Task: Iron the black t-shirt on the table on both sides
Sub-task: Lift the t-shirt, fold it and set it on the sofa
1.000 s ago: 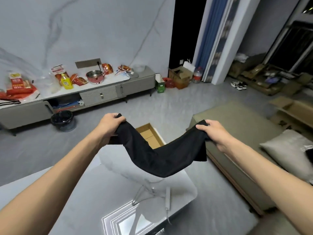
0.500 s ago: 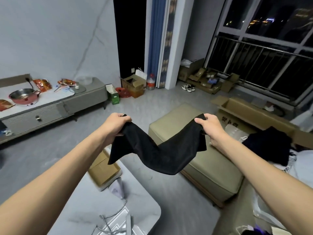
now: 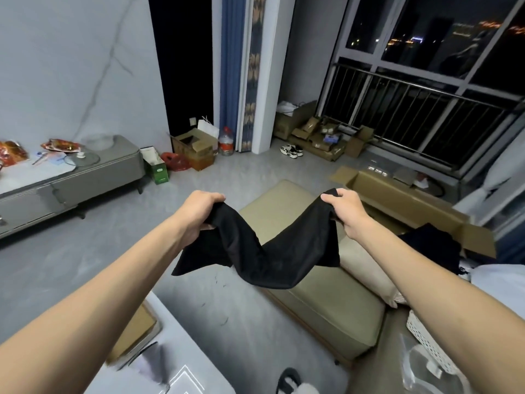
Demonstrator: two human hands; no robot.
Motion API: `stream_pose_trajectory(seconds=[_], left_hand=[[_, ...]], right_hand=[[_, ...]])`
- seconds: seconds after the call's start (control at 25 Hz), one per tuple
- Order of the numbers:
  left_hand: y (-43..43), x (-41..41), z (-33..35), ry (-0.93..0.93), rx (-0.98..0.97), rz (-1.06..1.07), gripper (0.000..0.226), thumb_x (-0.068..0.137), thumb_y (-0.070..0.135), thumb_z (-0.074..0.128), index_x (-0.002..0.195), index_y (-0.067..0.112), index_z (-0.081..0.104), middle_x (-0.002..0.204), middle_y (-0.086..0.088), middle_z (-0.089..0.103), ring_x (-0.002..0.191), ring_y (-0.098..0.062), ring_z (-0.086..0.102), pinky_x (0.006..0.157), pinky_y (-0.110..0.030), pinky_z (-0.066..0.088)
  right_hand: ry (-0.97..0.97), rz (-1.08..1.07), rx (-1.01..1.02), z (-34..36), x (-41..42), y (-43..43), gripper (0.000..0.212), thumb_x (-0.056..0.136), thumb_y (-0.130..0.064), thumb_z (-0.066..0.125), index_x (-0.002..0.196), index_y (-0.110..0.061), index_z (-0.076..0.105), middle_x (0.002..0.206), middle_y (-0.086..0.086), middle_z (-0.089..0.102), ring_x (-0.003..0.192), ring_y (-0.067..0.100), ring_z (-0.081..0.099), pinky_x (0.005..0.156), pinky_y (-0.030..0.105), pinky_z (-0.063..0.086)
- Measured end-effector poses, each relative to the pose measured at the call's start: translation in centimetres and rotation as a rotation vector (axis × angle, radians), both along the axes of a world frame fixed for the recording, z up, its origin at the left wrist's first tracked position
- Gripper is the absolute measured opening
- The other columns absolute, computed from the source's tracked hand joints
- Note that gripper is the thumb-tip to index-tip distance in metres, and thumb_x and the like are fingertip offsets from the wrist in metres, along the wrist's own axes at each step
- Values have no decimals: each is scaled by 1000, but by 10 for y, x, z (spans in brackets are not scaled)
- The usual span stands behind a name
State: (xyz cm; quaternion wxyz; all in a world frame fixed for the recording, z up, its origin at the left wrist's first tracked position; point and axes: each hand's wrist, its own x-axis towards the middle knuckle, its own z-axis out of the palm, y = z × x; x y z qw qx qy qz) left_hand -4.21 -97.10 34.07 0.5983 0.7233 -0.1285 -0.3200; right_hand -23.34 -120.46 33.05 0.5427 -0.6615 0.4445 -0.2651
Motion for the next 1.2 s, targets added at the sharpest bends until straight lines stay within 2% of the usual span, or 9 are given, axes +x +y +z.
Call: stream_pose_trajectory(seconds=[0.28,0.4,0.56,0.68,0.8,0.88,1.0,1.08,1.2], left_hand=[[-199,19,-130,183,187,104,7,93,18,60,93,11,59,78,-5,55,72,-17,53,46,-24,43],[-306,39,-197,258,251,228,7,94,17,58,97,10,59,86,-7,56,87,-22,54,56,-28,43],[-394,60,-241,275,301,355,11,92,13,59,84,5,59,79,-11,56,70,-23,57,53,-29,48],[-426,64,-268,268,332,373,16,92,12,60,79,4,58,76,-11,54,65,-27,58,45,-28,53],[-447,51,-330,312,377,369,19,95,13,60,81,1,58,78,-14,57,67,-32,61,42,-28,54],[-460,35,-392,400,417,369,21,96,14,60,84,-3,58,79,-17,57,65,-35,62,43,-31,56],[-476,6,-499,522,538,279,21,96,12,60,95,-8,58,85,-20,60,64,-35,64,51,-36,57],[-480,-8,-573,247,828,81,34,95,19,60,120,-3,51,109,-23,59,89,-39,63,76,-44,56],[-483,-23,-640,-539,959,-429,67,96,39,54,151,12,28,156,-19,27,140,-37,33,112,-45,35]], right_hand=[[276,101,130,-150,32,-239,5,89,-8,63,89,-3,63,79,9,62,66,18,56,52,22,42],[387,216,162,-229,70,-362,26,90,-6,64,112,7,61,104,12,66,92,22,61,65,26,46],[298,251,135,-249,134,-473,44,94,-4,58,136,-1,47,128,3,49,120,17,48,84,18,38],[277,223,108,-276,153,-547,42,91,-9,63,132,-4,53,134,5,54,117,23,55,93,30,48],[371,179,105,-333,148,-600,27,93,-6,59,120,-1,59,122,14,62,101,25,60,79,33,52],[466,136,51,-385,140,-633,28,94,-4,58,121,3,57,120,16,61,101,28,59,72,27,47],[858,131,-197,-485,115,-671,37,94,-5,56,130,2,50,129,21,54,118,38,51,90,37,42],[1148,240,-536,-558,98,-669,42,91,-12,58,131,-4,49,132,21,50,121,39,45,99,45,37],[1044,548,-736,-639,97,-624,51,93,-32,58,140,-19,44,143,15,40,129,35,39,107,47,32]])
